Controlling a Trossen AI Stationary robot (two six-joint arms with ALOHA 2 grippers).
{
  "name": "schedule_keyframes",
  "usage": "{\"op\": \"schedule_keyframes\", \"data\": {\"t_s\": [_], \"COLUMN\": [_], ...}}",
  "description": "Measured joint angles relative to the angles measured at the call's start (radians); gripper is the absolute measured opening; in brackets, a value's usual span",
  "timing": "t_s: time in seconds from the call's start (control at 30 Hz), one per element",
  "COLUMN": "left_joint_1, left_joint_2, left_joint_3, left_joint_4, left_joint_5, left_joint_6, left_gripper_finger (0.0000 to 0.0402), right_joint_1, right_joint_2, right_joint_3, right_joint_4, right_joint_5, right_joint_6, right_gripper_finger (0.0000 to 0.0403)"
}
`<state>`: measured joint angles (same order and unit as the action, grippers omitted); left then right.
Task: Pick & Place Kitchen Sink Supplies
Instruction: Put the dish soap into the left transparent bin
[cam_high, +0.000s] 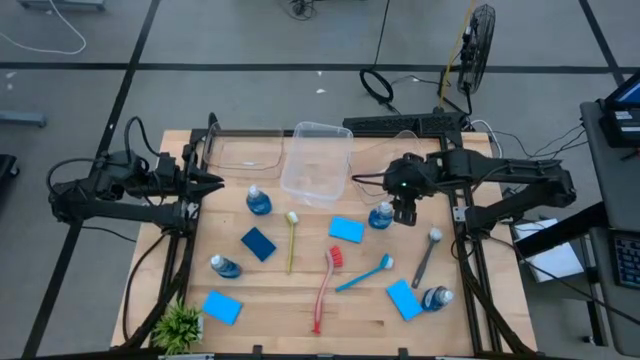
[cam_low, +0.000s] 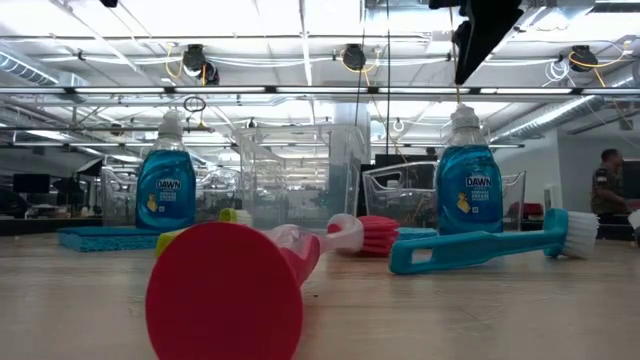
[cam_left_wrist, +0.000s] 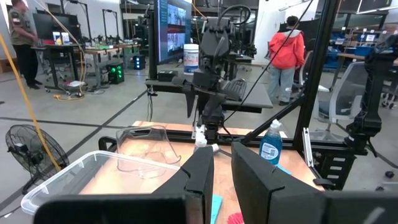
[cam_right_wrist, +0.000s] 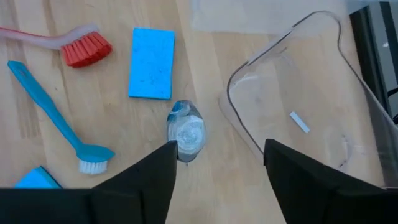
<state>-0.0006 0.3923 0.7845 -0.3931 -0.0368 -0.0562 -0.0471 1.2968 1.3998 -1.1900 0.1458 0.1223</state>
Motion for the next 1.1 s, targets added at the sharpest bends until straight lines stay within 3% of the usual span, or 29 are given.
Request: {"op": "schedule_keyframes", "data": {"t_s": [0.1,0.43,0.9,1.1], "left_joint_1": [0.000,0.000,0.000,0.000], "left_joint_2": [0.000,0.000,0.000,0.000], "left_joint_3": [0.000,0.000,0.000,0.000], "left_joint_4": [0.000,0.000,0.000,0.000], "left_joint_5": [0.000,0.000,0.000,0.000], "left_joint_6": [-0.001,-0.001,-0.001,-0.001], "left_gripper_finger": [0.0063,0.0063,0.0062,0.0062], "right_joint_1": [0.000,0.001,0.001,0.001], "right_joint_2": [0.015,0.023,0.023,0.023], "right_joint_3": [0.000,-0.094,-0.210,-0.239], "right_joint_4": [-0.001,0.022,0.213,0.265], "right_joint_5": [-0.045,-0.046,-0.047,-0.097], "right_joint_6": [0.021,0.035,0.022,0.023], "right_gripper_finger": [0.0238,0.0238,0.0238,0.0238]}}
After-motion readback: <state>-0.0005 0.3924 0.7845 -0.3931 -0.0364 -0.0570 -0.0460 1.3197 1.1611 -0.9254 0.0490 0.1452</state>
